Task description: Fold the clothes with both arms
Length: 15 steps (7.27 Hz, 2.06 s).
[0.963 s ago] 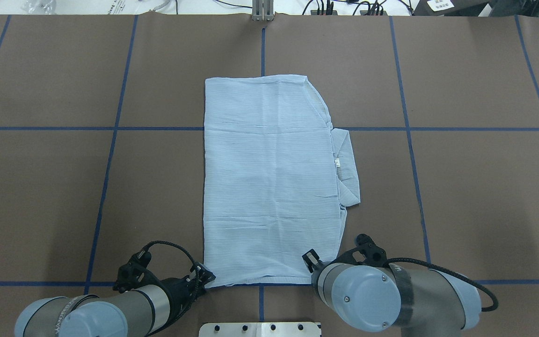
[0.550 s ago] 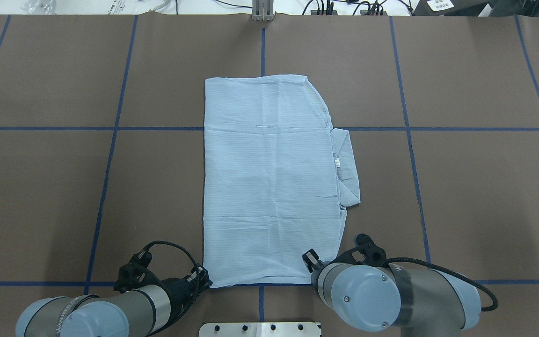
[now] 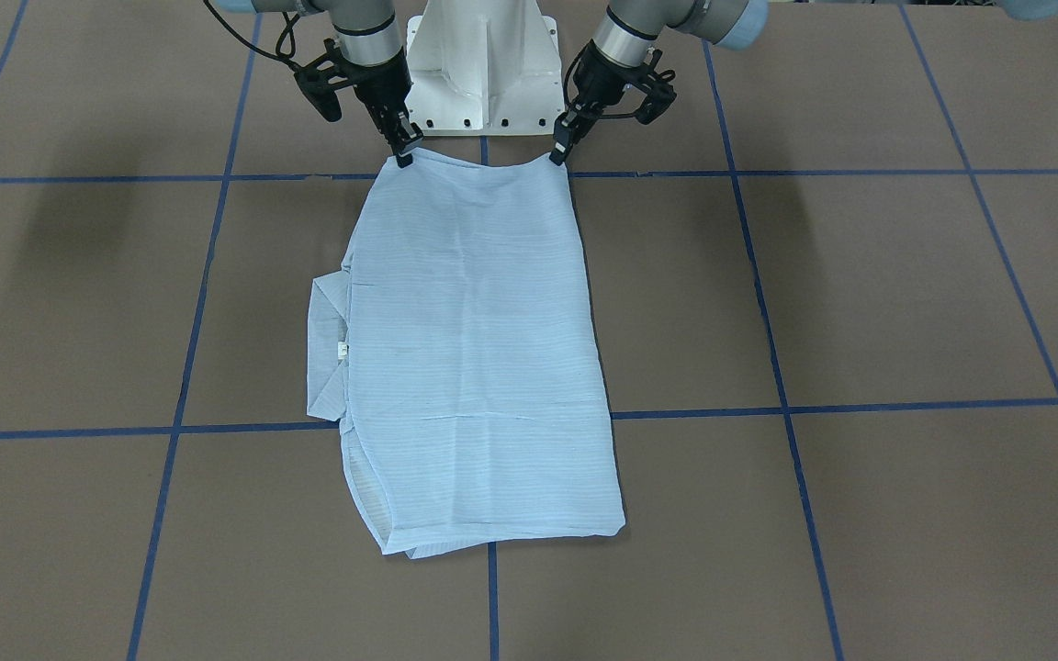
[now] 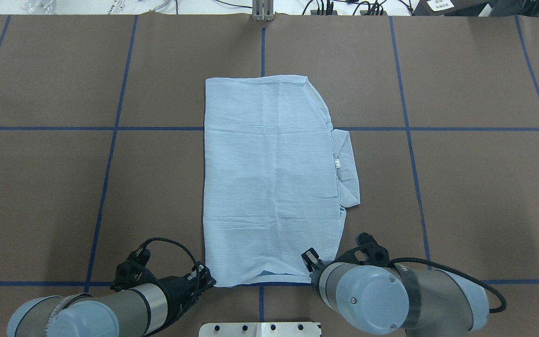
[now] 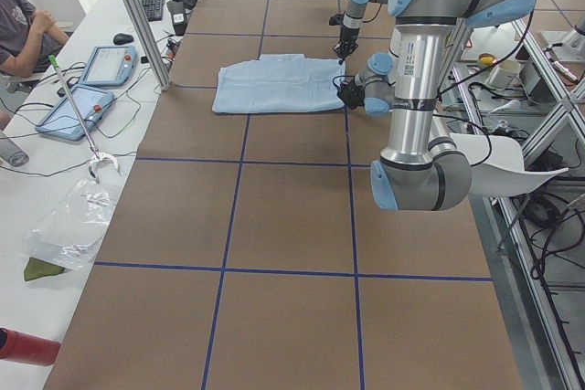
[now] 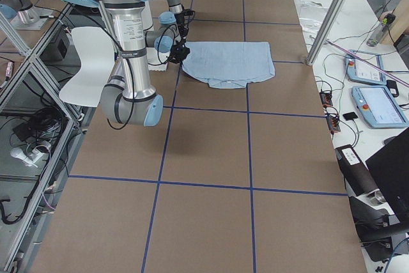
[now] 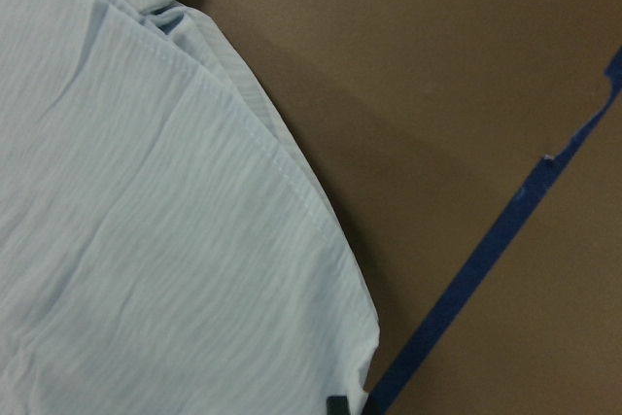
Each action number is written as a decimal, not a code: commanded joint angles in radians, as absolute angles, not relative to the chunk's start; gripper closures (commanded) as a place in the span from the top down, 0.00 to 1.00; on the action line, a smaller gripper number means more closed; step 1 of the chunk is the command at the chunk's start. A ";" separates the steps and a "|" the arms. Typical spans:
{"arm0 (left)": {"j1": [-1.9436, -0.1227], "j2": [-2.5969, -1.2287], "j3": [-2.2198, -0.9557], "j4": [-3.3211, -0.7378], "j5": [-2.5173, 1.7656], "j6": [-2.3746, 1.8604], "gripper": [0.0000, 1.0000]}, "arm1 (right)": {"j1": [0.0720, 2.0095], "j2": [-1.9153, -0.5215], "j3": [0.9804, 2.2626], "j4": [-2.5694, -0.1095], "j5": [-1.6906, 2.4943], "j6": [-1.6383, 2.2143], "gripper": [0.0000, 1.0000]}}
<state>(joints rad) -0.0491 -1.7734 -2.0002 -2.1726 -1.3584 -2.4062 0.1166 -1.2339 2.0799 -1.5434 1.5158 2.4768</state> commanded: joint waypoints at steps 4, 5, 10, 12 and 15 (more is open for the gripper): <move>-0.327 -1.822 -2.197 -2.044 -1.550 -2.389 0.00 | 0.292 -1.204 2.235 -1.683 1.523 2.458 0.00; -0.404 -1.872 -2.145 -2.011 -1.584 -2.337 0.00 | 0.393 -1.162 2.199 -1.683 1.586 2.360 0.00; -0.619 -2.104 -1.767 -2.048 -1.603 -2.165 0.00 | 0.672 -0.887 1.704 -1.573 1.790 2.111 0.00; -0.652 -2.158 -1.566 -2.204 -1.603 -2.126 0.00 | 0.704 -0.801 1.462 -1.432 1.827 2.048 0.00; -0.693 -2.241 -1.334 -2.346 -1.601 -2.062 0.00 | 0.730 -0.712 1.222 -1.309 1.858 1.964 0.00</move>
